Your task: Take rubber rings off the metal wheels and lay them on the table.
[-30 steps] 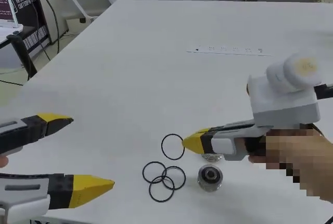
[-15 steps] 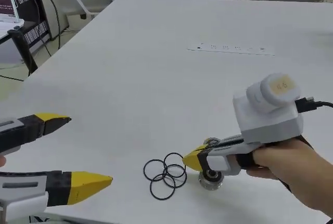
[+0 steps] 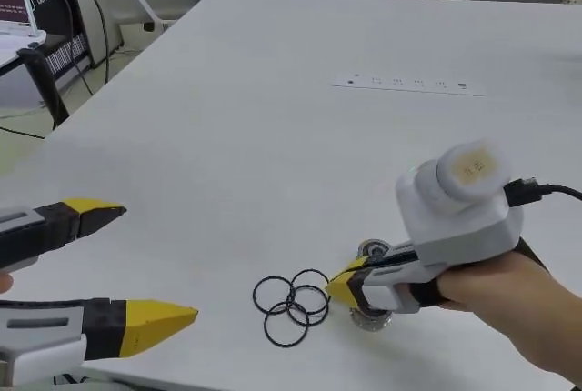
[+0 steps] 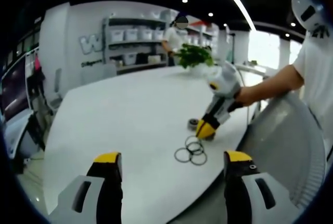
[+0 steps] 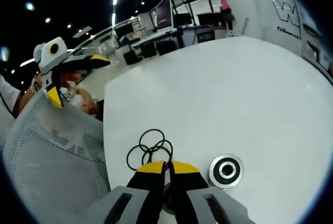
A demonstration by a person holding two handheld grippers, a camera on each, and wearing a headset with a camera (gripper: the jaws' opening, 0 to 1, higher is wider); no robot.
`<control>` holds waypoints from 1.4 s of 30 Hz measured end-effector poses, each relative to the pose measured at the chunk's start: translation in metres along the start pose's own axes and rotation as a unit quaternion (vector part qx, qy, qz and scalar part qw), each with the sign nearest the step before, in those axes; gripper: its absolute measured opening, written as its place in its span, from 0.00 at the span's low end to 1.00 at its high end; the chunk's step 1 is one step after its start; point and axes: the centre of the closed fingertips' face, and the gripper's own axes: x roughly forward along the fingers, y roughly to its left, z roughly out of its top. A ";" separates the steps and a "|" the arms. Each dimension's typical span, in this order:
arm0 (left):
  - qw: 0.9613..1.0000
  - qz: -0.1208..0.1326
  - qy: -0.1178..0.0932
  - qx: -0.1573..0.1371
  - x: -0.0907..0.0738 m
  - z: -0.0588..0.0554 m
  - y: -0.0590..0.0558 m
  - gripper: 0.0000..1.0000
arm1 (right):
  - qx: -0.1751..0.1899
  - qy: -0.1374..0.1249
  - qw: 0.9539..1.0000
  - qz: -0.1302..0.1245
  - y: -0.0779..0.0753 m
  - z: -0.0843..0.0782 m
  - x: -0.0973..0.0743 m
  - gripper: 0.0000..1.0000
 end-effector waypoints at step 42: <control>0.999 -0.037 0.022 0.014 0.016 -0.007 -0.014 0.82 | -0.096 0.039 0.995 0.013 0.029 0.019 -0.034 0.57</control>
